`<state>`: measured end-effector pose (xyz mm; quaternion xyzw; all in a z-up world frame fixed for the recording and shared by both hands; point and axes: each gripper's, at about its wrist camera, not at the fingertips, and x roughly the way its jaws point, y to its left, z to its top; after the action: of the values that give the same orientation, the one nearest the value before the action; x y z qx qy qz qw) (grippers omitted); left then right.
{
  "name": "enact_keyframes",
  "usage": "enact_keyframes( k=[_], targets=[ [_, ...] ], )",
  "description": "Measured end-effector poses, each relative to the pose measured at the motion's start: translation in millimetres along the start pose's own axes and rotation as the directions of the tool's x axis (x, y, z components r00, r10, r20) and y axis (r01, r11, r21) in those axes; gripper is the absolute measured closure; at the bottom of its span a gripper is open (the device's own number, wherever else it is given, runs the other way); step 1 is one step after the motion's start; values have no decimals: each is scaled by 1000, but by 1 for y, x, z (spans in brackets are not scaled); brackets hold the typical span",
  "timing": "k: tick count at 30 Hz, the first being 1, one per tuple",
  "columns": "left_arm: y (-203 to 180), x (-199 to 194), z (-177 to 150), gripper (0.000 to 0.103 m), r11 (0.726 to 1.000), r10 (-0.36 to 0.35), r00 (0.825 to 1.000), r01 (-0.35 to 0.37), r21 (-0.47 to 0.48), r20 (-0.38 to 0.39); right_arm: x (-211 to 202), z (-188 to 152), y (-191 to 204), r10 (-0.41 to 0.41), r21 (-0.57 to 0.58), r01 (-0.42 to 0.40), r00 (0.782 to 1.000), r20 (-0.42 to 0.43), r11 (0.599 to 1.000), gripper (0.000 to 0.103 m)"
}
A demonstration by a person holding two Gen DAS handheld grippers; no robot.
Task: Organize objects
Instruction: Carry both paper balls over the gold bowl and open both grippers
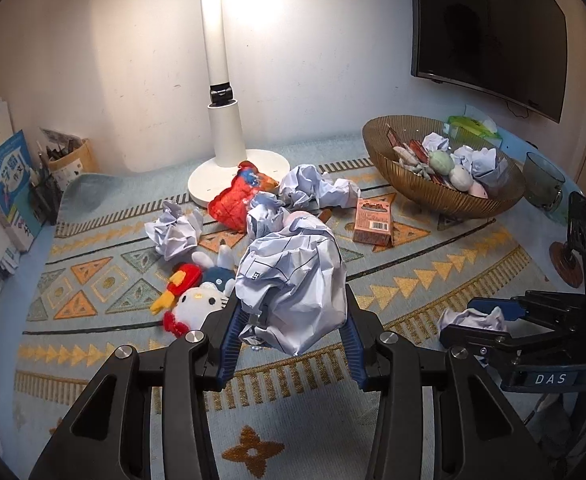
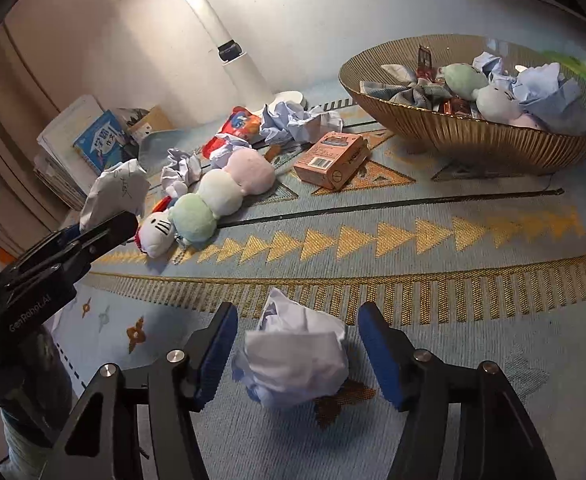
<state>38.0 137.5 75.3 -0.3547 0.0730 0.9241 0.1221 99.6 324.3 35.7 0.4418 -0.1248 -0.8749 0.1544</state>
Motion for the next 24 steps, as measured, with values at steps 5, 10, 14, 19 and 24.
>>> enact_keyframes(
  k=[5, 10, 14, 19, 24],
  targets=[
    [-3, 3, 13, 63, 1000, -28, 1000, 28, -7, 4, 5, -7, 13, -52, -70, 51, 998, -18, 996, 58],
    [-41, 11, 59, 63, 995, -87, 995, 85, 50, 46, -55, 23, 13, -102, -57, 113, 981, 162, 992, 58],
    [-77, 30, 110, 60, 983, -181, 981, 178, 54, 66, -114, 76, -17, -290, 91, 276, 889, 355, 957, 57],
    [-111, 60, 145, 60, 968, -252, 965, 250, 31, 78, -119, 128, -63, -429, 250, 358, 833, 351, 900, 57],
    [-120, 72, 150, 16, 977, -213, 972, 212, 20, 99, -119, 145, -88, -392, 262, 310, 843, 369, 914, 43]
  ],
)
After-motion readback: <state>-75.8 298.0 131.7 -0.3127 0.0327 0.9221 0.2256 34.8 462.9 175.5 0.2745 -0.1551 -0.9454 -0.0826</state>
